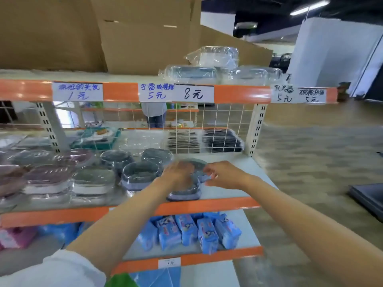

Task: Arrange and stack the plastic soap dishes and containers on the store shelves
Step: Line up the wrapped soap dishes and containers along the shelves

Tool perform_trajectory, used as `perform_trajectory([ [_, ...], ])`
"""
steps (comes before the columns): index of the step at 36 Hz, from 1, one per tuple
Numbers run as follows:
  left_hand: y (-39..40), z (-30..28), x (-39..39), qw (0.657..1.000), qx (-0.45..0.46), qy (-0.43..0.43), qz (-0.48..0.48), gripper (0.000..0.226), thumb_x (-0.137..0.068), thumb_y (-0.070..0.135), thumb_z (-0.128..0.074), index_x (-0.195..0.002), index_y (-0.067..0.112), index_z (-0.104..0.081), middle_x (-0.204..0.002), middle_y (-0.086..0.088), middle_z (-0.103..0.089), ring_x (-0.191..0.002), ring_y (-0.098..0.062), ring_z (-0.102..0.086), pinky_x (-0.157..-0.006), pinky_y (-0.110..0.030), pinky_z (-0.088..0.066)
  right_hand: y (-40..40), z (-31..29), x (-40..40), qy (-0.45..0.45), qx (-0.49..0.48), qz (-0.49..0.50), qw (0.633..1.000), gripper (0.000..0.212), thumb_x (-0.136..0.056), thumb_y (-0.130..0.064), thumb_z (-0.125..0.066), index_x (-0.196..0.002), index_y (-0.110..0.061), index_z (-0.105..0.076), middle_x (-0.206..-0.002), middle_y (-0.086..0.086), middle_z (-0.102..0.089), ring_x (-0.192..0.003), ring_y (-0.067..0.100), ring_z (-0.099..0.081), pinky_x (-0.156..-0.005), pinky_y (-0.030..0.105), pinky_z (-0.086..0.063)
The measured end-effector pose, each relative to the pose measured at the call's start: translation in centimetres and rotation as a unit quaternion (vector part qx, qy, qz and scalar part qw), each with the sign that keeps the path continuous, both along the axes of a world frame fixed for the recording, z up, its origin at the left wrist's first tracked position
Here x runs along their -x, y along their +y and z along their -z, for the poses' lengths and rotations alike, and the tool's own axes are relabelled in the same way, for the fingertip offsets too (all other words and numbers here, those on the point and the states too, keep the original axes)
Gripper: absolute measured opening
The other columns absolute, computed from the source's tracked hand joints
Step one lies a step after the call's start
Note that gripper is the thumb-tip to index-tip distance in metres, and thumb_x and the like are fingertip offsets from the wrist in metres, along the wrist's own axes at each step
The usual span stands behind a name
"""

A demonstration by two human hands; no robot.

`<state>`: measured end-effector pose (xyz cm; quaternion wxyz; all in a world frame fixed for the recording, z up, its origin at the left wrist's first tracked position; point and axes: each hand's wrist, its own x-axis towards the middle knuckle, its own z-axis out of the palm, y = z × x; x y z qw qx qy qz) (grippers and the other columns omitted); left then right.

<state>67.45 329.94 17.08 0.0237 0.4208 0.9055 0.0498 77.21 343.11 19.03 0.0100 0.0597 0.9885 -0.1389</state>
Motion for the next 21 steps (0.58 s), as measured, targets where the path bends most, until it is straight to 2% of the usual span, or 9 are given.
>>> perform_trajectory([
  [5, -1.3, -5.0, -2.4, 0.993, -0.104, 0.059, 0.026, 0.023, -0.088, 0.026, -0.055, -0.103, 0.012, -0.065, -0.104, -0.009, -0.067, -0.098, -0.031, -0.061, -0.081, -0.040, -0.050, -1.5, -4.1, -3.4, 0.071, 0.001, -0.029, 0.997, 0.037, -0.088, -0.024, -0.065, -0.120, -0.008, -0.057, -0.112, 0.006, -0.062, -0.101, 0.021, -0.059, -0.087, 0.033, -0.047],
  [9, -1.6, -9.1, -3.9, 0.975, -0.188, 0.103, 0.052, 0.015, -0.084, 0.019, -0.055, -0.091, 0.012, -0.066, -0.093, -0.006, -0.068, -0.087, -0.027, -0.063, -0.075, -0.037, -0.052, -2.0, -7.6, -5.3, 0.116, -0.027, -0.048, 0.992, 0.037, -0.087, -0.026, -0.066, -0.114, -0.003, -0.057, -0.106, 0.009, -0.062, -0.096, 0.025, -0.058, -0.088, 0.038, -0.047],
  [13, -1.8, -13.4, -4.8, 0.953, -0.245, 0.157, 0.079, 0.016, -0.087, 0.019, -0.055, -0.092, 0.011, -0.067, -0.092, -0.004, -0.068, -0.086, -0.024, -0.061, -0.075, -0.038, -0.052, -2.0, -11.8, -5.9, 0.164, -0.066, -0.054, 0.983, 0.035, -0.087, -0.029, -0.067, -0.114, -0.009, -0.057, -0.108, 0.003, -0.061, -0.090, 0.015, -0.054, -0.079, 0.023, -0.041],
  [17, -1.9, -17.9, -4.4, 0.930, -0.295, 0.202, 0.084, 0.018, -0.088, 0.020, -0.057, -0.099, 0.009, -0.068, -0.094, -0.002, -0.067, -0.086, -0.019, -0.059, -0.074, -0.030, -0.047, -1.7, -15.6, -5.8, 0.216, -0.077, -0.053, 0.972, 0.036, -0.086, -0.027, -0.068, -0.116, -0.010, -0.059, -0.110, 0.004, -0.062, -0.096, 0.017, -0.058, -0.086, 0.027, -0.046],
  [19, -1.9, -20.0, -3.6, 0.919, -0.312, 0.223, 0.088, 0.018, -0.087, 0.020, -0.057, -0.097, 0.009, -0.068, -0.091, -0.002, -0.064, -0.085, -0.019, -0.058, -0.075, -0.032, -0.047, -1.3, -17.4, -5.3, 0.239, -0.076, -0.046, 0.967, 0.040, -0.087, -0.027, -0.067, -0.122, -0.010, -0.058, -0.113, 0.003, -0.061, -0.096, 0.015, -0.058, -0.085, 0.021, -0.045],
  [21, -1.8, -21.8, -2.5, 0.915, -0.319, 0.233, 0.081, 0.018, -0.087, 0.021, -0.057, -0.095, 0.008, -0.067, -0.087, 0.000, -0.058, -0.086, -0.021, -0.057, -0.077, -0.033, -0.047, -0.7, -19.0, -4.7, 0.260, -0.083, -0.038, 0.961, 0.042, -0.088, -0.028, -0.066, -0.125, -0.011, -0.056, -0.115, 0.003, -0.060, -0.094, 0.009, -0.053, -0.077, 0.013, -0.040],
])
